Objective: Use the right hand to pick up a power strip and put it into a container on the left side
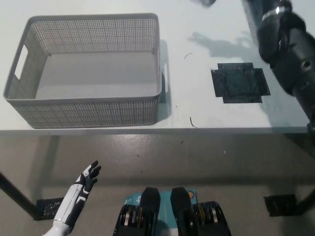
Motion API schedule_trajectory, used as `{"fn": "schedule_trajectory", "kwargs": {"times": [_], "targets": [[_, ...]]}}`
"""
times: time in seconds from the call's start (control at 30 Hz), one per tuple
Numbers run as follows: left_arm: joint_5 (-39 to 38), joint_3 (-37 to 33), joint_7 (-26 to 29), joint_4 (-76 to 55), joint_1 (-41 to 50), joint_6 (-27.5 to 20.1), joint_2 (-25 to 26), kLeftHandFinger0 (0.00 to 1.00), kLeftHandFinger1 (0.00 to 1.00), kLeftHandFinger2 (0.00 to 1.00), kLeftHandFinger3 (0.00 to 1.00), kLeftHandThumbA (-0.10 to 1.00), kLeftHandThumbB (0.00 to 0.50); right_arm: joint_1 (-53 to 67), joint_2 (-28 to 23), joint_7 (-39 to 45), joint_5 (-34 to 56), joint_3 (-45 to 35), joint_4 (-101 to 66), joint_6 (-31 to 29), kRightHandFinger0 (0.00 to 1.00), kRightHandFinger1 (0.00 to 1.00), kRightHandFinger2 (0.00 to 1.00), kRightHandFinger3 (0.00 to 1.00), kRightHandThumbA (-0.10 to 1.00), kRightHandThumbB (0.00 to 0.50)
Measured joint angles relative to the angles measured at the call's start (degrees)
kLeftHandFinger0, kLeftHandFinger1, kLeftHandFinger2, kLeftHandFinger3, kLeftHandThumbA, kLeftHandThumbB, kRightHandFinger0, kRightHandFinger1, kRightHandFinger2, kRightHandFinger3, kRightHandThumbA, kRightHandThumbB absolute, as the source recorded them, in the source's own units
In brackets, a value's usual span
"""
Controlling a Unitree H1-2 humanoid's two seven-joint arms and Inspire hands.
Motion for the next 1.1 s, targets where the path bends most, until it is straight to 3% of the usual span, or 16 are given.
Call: {"fn": "schedule_trajectory", "kwargs": {"times": [0.1, 0.17, 0.23, 0.37, 0.4, 0.6, 0.87, 0.9, 0.93, 0.97, 1.0, 1.07, 1.1], "targets": [[-0.04, -0.02, -0.37, -0.06, 0.59, -0.04, -0.01, 1.0, 1.0, 1.0, 1.0, 1.0, 0.145, -0.92, 0.62, -1.91, 3.4, -8.16, -1.77, -1.07, 0.0, 0.02, 0.63, 0.73, -0.1, 0.085], [-0.05, -0.02, -0.43, -0.06, 0.91, -0.06, -0.01, 1.0, 1.0, 1.0, 1.0, 1.0, 0.152, -1.53, 0.98, -3.14, 4.9, -11.66, -2.41, -1.3, 0.0, 0.01, 0.56, 0.74, -0.1, 0.113], [-0.06, -0.02, -0.47, -0.07, 1.31, -0.08, 0.0, 1.0, 1.0, 1.0, 1.0, 1.0, 0.154, -2.36, 1.59, -4.41, 6.73, -15.91, -3.69, -1.32, 0.0, 0.0, 0.45, 0.67, -0.1, 0.12], [-0.07, -0.12, -0.5, -0.15, 1.97, -0.26, -0.01, 1.0, 1.0, 1.0, 1.0, 1.0, 0.16, -4.39, 3.38, -6.72, 9.43, -21.34, -5.15, -1.44, 0.0, 0.05, 0.58, 0.69, -0.1, 0.062], [-0.06, -0.15, -0.5, -0.16, 2.12, -0.31, -0.01, 1.0, 1.0, 1.0, 1.0, 1.0, 0.161, -4.71, 3.75, -7.05, 9.83, -21.93, -5.3, -1.46, 0.0, 0.05, 0.59, 0.69, -0.1, 0.08], [-0.04, -0.46, -0.53, -0.25, 3.31, -1.02, 0.0, 1.0, 1.0, 1.0, 1.0, 1.0, 0.167, -7.76, 8.78, -9.15, 12.2, -23.93, -5.53, -1.96, 0.0, 0.0, 0.53, 0.67, -0.1, 0.092], [-0.01, -0.73, -1.15, -0.46, 3.41, -1.49, 0.19, 1.0, 1.0, 1.0, 1.0, 1.0, 0.163, -11.07, 15.72, -9.94, 12.79, -22.97, -1.85, -2.9, 0.0, 0.0, 0.55, 0.72, -0.1, 0.091], [0.0, -0.83, -1.28, -0.47, 3.38, -1.58, 0.21, 1.0, 1.0, 1.0, 1.0, 1.0, 0.169, -11.59, 16.68, -9.95, 12.8, -22.74, -1.12, -2.93, 0.0, 0.0, 0.46, 0.67, -0.1, 0.072], [0.02, -0.93, -1.36, -0.48, 3.35, -1.65, 0.21, 1.0, 1.0, 1.0, 1.0, 1.0, 0.161, -12.06, 17.62, -9.95, 12.8, -22.46, -0.49, -2.97, 0.0, 0.0, 0.39, 0.6, -0.1, 0.084], [0.02, -1.0, -1.45, -0.49, 3.33, -1.69, 0.21, 1.0, 1.0, 0.99, 1.0, 1.0, 0.164, -12.41, 18.15, -9.95, 12.8, -22.17, 0.08, -2.99, 0.0, 0.0, 0.16, 0.45, -0.1, 0.076], [0.03, -1.08, -1.52, -0.51, 3.31, -1.72, 0.24, 1.0, 1.0, 0.99, 1.0, 1.0, 0.165, -12.8, 18.67, -9.95, 12.79, -21.83, 0.58, -2.99, 0.0, 0.0, 0.11, 0.41, -0.1, 0.073], [0.07, -1.29, -1.7, -0.57, 3.21, -1.81, 0.31, 1.0, 1.0, 0.99, 1.0, 1.0, 0.172, -13.65, 19.92, -9.96, 12.74, -20.92, 1.49, -3.0, 0.0, 0.0, 0.15, 0.39, -0.1, 0.068], [0.13, -1.46, -1.84, -0.68, 3.1, -1.85, 0.37, 1.0, 1.0, 0.99, 1.0, 1.0, 0.172, -14.28, 20.81, -9.95, 12.72, -20.27, 2.13, -3.05, 0.0, 0.0, 0.3, 0.46, -0.1, 0.092]]}}
